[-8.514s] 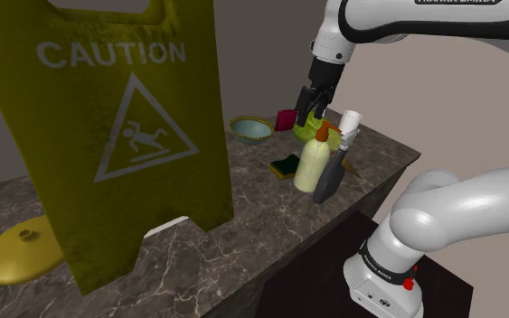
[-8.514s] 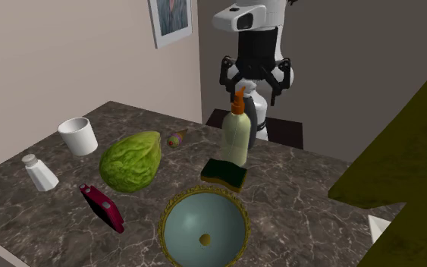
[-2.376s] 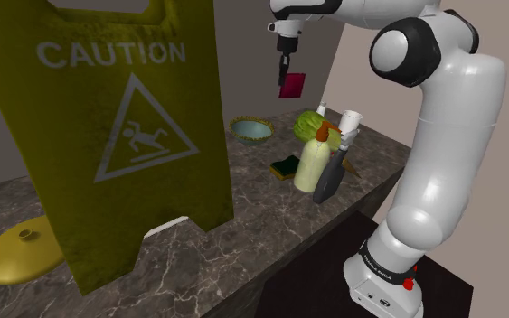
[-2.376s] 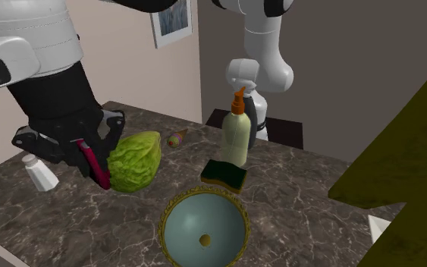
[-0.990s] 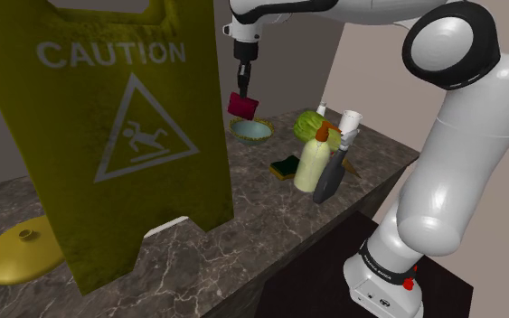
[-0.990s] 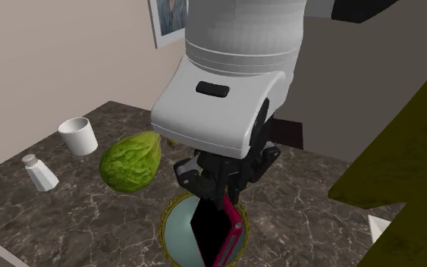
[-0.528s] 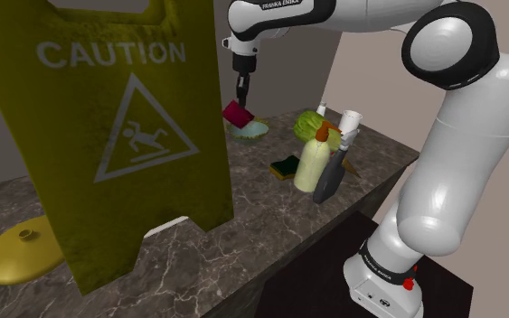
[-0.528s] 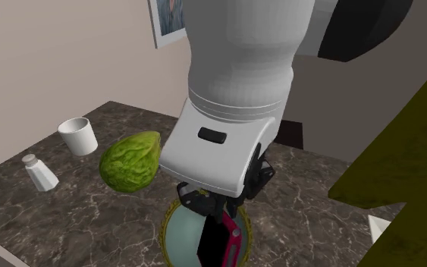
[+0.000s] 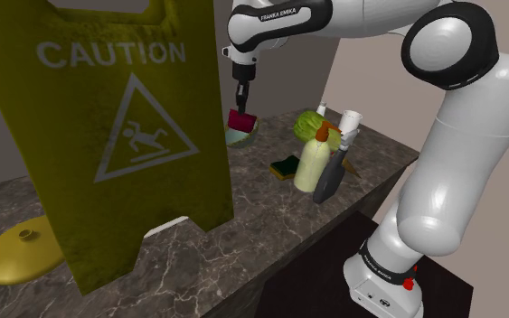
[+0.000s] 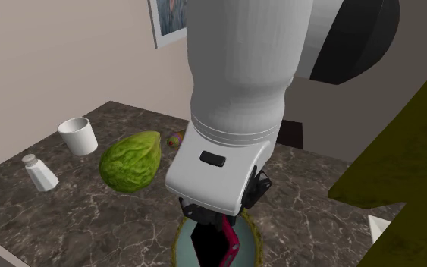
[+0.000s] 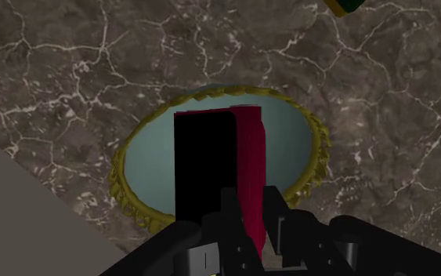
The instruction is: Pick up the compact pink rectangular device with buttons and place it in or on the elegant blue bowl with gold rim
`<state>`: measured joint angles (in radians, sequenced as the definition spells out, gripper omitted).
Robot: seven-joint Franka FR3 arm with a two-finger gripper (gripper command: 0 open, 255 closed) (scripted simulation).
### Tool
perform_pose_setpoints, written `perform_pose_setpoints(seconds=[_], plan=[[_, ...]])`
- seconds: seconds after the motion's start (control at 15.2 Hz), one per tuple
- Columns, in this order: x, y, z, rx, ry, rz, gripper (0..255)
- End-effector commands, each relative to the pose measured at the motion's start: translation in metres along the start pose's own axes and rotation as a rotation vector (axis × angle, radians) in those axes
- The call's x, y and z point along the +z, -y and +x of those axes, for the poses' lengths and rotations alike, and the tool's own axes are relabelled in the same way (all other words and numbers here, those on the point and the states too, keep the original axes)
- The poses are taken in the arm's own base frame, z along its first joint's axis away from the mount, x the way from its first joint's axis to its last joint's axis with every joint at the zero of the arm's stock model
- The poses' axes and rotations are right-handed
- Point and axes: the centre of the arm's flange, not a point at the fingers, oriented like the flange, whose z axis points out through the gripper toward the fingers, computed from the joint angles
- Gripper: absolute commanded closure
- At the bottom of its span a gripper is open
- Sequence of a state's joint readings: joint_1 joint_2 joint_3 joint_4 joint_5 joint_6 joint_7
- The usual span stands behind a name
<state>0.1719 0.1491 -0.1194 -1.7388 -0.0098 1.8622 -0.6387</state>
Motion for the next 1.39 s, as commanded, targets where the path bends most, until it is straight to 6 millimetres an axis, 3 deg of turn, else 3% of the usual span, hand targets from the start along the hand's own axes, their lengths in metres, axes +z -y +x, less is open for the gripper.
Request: perform_pose_setpoints(seconds=[0.0, 0.2, 0.26, 0.59, 0.86, 1.32], plan=[[0.0, 0.0, 0.0, 0.0, 0.0, 0.0, 255], [0.0, 0.0, 0.0, 0.0, 0.0, 0.0, 255], [0.0, 0.0, 0.0, 0.0, 0.0, 0.0, 0], [0.0, 0.0, 0.0, 0.0, 0.0, 0.0, 0], [-0.05, 0.0, 0.0, 0.0, 0.0, 0.0, 0], [-0.05, 0.0, 0.0, 0.0, 0.0, 0.0, 0]])
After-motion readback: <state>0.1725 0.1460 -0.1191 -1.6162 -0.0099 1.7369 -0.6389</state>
